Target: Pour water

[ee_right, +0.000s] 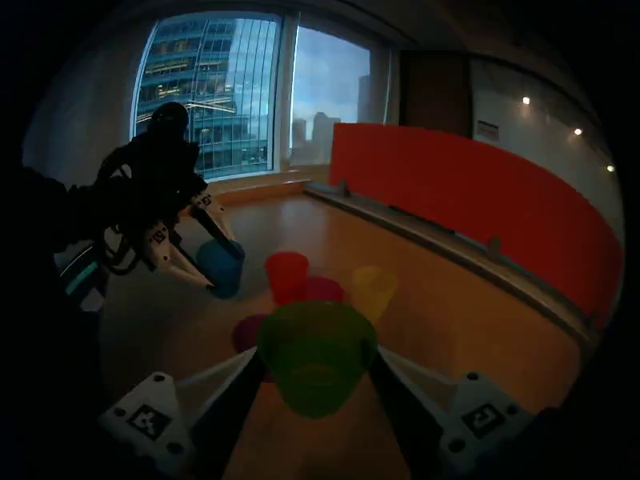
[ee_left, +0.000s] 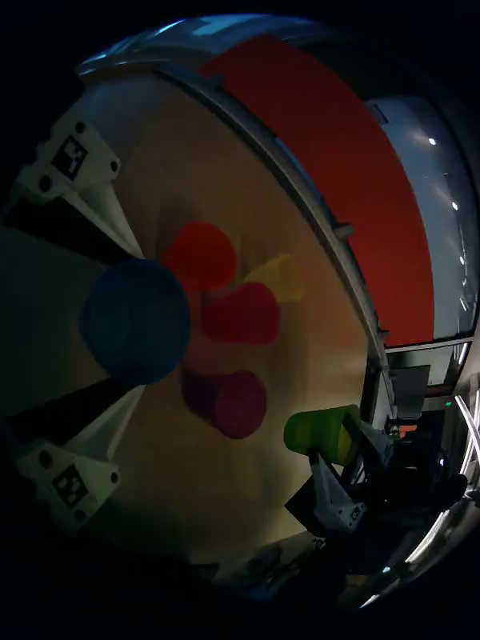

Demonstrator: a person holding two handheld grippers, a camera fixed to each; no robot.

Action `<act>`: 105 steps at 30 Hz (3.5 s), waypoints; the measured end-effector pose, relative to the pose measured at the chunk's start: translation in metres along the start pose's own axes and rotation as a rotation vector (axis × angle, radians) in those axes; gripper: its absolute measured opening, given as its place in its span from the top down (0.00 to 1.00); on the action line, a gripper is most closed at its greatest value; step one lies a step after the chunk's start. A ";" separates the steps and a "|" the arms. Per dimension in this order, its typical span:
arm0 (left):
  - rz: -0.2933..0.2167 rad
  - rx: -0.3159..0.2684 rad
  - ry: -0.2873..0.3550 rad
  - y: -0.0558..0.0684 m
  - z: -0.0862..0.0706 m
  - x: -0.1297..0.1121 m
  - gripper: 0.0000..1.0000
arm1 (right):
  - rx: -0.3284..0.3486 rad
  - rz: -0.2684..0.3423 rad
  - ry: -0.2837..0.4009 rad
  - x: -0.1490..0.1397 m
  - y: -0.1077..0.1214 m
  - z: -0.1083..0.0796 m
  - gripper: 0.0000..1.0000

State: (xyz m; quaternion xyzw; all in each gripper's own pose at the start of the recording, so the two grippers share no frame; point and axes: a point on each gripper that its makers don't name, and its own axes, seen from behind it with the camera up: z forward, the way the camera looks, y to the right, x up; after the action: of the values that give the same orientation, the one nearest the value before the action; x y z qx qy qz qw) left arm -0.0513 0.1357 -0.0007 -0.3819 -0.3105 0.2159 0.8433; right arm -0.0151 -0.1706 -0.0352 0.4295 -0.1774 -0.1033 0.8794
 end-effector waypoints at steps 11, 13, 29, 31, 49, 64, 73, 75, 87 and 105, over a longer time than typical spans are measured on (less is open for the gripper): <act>-0.011 -0.038 -0.021 0.007 0.019 -0.016 0.13 | 0.008 0.022 -0.048 -0.027 -0.002 0.014 0.11; -0.014 -0.043 -0.021 0.007 0.021 -0.017 0.13 | 0.008 0.024 -0.056 -0.032 -0.001 0.016 0.11; -0.034 -0.058 -0.027 0.008 0.027 -0.034 0.13 | 0.007 0.035 -0.086 -0.051 -0.006 0.029 0.11; -0.034 -0.057 -0.030 0.008 0.027 -0.037 0.13 | 0.006 0.035 -0.091 -0.054 -0.007 0.030 0.11; -0.063 -0.029 -0.066 0.009 0.020 -0.059 0.09 | 0.004 0.038 -0.113 -0.076 -0.012 0.039 0.11; -0.124 0.001 -0.051 0.010 0.005 -0.073 0.09 | -0.002 0.048 -0.106 -0.082 -0.015 0.042 0.11; -0.134 0.019 -0.049 0.011 -0.001 -0.075 0.09 | -0.016 0.049 -0.111 -0.087 -0.015 0.039 0.02; -0.141 0.021 -0.046 0.011 -0.002 -0.075 0.09 | -0.022 0.049 -0.117 -0.089 -0.014 0.037 0.00; -0.190 0.055 -0.013 0.011 -0.013 -0.074 0.09 | -0.067 0.063 -0.105 -0.090 -0.009 0.012 0.00; -0.234 0.200 0.034 -0.004 -0.045 -0.081 0.09 | -0.168 0.110 -0.048 -0.086 0.000 -0.038 0.00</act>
State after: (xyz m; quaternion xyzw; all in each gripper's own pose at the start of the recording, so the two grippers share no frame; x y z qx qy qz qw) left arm -0.0776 0.0613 -0.0500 -0.2606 -0.3154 0.1394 0.9018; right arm -0.0782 -0.1145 -0.0756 0.3415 -0.2124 -0.0796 0.9121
